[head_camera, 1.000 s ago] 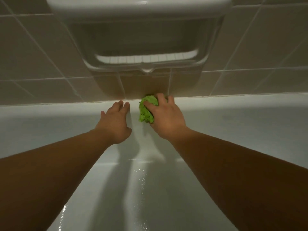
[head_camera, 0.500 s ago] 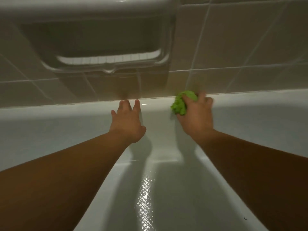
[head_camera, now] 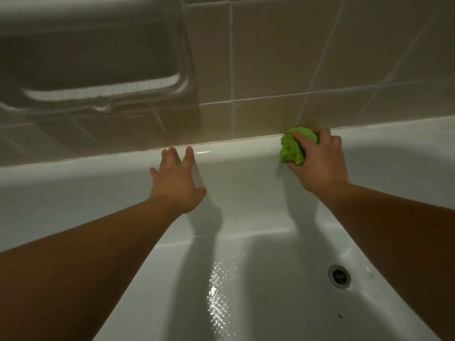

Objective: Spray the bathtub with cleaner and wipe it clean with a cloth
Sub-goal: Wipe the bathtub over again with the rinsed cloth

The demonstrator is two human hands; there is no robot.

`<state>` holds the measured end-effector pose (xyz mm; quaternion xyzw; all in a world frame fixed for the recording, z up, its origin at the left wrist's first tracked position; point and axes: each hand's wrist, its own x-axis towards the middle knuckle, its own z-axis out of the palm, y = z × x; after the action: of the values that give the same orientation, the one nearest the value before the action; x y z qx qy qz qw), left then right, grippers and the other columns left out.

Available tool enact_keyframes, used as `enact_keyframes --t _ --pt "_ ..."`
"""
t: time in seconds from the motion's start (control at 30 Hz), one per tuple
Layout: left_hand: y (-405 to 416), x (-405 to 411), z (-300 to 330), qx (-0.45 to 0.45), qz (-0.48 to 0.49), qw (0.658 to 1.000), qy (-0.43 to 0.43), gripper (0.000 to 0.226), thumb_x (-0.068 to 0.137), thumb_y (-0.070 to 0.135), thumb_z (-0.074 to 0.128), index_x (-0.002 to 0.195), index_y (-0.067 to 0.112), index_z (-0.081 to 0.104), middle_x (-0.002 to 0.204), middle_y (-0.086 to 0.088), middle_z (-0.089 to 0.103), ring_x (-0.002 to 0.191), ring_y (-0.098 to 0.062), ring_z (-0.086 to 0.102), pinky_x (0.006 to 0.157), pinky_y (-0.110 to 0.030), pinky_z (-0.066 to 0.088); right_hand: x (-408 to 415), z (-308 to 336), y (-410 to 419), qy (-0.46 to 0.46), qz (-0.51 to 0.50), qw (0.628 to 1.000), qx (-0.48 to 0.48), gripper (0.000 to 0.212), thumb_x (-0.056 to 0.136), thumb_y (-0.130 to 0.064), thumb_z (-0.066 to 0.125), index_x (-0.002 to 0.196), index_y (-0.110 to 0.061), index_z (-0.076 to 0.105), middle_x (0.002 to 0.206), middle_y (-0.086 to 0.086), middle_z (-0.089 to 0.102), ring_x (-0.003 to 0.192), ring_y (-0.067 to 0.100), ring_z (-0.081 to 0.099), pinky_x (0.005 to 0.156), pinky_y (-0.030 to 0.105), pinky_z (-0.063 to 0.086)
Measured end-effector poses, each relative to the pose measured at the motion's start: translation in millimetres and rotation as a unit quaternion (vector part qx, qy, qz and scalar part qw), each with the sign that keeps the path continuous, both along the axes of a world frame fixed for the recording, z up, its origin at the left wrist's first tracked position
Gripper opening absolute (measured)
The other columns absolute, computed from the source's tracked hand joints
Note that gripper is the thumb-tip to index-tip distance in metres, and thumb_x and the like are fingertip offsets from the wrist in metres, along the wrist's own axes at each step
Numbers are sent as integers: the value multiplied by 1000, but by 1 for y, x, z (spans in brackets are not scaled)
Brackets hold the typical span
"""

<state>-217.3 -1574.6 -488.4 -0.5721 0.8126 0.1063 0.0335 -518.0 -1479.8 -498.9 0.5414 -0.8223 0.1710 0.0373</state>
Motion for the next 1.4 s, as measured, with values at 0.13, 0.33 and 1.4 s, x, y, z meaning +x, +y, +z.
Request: enact_keyframes --t 0.13,0.33,1.4 --pt "5 -23 -2 -8 -11 1000 2 100 90 69 58 163 31 1 166 -12 5 157 -35 3 124 -63 12 23 3 -12 -60 -55 996 -23 57 82 -45 75 135 -34 60 136 11 45 116 40 43 100 48 47" --pt "17 -52 -4 -24 -78 997 -16 97 94 70 48 164 26 -4 169 -12 0 158 -32 -4 126 -58 8 27 8 -14 -40 158 987 12 70 77 -46 82 142 -40 56 137 6 49 119 36 45 98 45 45" --pt "-33 -223 -22 -61 -542 837 29 107 88 73 51 165 17 2 173 -4 -3 159 -15 -3 128 -31 1 -122 -11 37 -67 -84 992 -59 69 78 -62 75 136 -31 56 132 3 58 115 32 45 99 42 43"
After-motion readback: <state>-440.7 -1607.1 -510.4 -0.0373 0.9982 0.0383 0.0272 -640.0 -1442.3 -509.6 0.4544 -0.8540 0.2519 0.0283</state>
